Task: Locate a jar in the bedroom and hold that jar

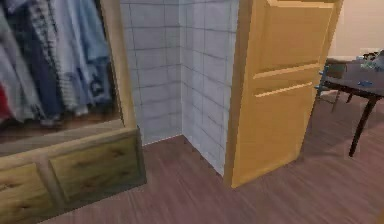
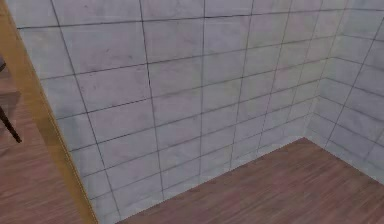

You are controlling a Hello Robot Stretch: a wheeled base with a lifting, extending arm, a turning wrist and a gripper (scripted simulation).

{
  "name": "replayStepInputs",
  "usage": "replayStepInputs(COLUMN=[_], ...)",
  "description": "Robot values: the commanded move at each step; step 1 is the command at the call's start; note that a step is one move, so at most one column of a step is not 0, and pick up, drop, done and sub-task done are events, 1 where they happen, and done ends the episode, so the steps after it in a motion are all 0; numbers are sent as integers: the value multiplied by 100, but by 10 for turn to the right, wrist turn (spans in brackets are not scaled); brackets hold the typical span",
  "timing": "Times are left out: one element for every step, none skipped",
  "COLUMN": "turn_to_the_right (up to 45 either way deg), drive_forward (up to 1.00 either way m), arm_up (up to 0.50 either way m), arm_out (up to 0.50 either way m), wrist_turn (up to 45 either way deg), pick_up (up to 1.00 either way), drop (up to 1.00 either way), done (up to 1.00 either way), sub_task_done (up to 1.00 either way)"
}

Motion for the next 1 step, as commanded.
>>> replayStepInputs(turn_to_the_right=[30], drive_forward=[0], arm_up=[0], arm_out=[0], wrist_turn=[0], pick_up=[0], drop=[0], done=[0], sub_task_done=[0])
